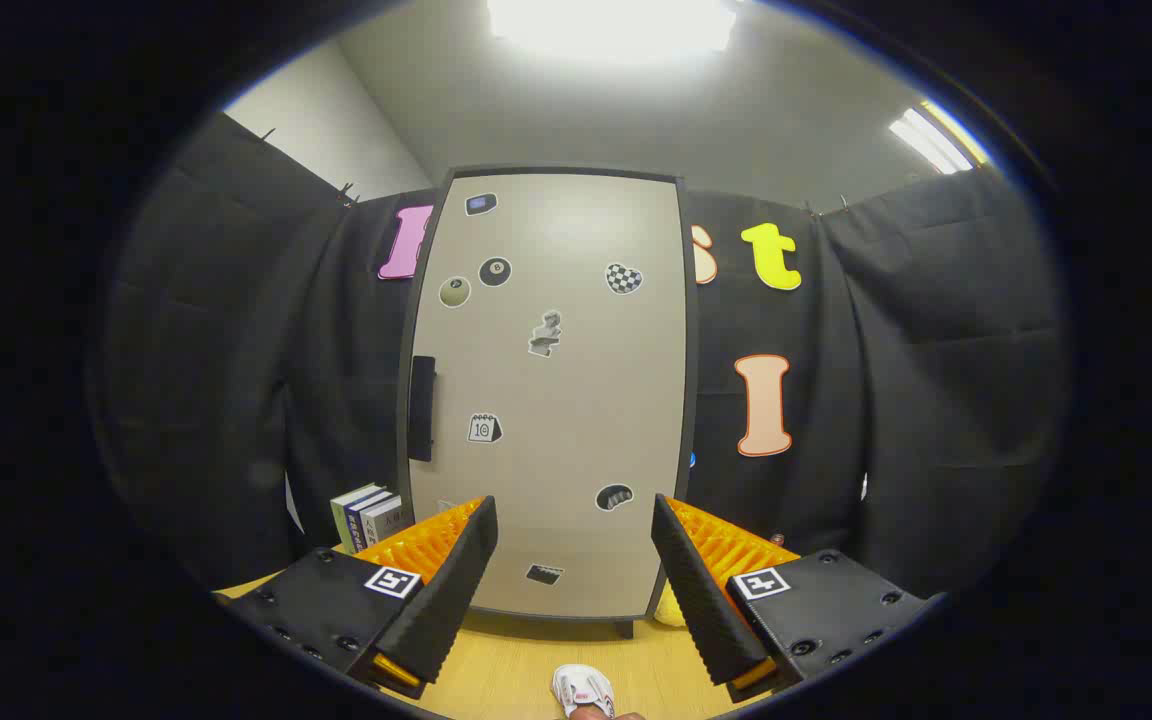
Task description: Open the shoe cabinet door, grab the shoes and put them into the shoe cabinet, then close the shoe cabinet door.
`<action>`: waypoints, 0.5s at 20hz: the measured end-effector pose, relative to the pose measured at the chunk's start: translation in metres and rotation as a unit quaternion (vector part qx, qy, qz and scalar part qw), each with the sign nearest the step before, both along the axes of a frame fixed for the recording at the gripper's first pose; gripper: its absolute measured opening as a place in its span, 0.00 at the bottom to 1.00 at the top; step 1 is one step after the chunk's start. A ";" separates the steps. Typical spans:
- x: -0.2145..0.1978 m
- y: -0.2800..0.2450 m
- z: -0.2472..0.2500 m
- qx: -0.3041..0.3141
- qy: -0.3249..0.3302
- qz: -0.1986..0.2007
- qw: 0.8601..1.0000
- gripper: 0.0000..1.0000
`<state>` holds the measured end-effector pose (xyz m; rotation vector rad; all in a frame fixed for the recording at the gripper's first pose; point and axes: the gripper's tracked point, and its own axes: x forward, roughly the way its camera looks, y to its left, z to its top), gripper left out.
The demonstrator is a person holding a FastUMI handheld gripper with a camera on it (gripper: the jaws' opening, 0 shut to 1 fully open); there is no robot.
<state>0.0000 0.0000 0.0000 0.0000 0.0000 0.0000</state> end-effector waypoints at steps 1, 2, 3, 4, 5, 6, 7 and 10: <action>0.000 -0.002 0.000 0.000 0.002 -0.002 1.000 0.97; 0.000 -0.004 -0.001 0.001 0.003 -0.004 1.000 0.97; 0.000 -0.005 0.000 0.003 0.004 -0.005 1.000 0.97; -0.001 -0.006 0.000 0.005 0.004 -0.007 1.000 0.97; -0.002 -0.007 0.000 0.007 0.005 -0.008 1.000 0.97; -0.002 -0.007 0.000 0.009 0.006 -0.008 1.000 0.97; -0.002 -0.006 0.000 0.009 0.006 -0.008 1.000 0.97; -0.003 -0.007 0.001 0.007 0.006 -0.011 1.000 0.97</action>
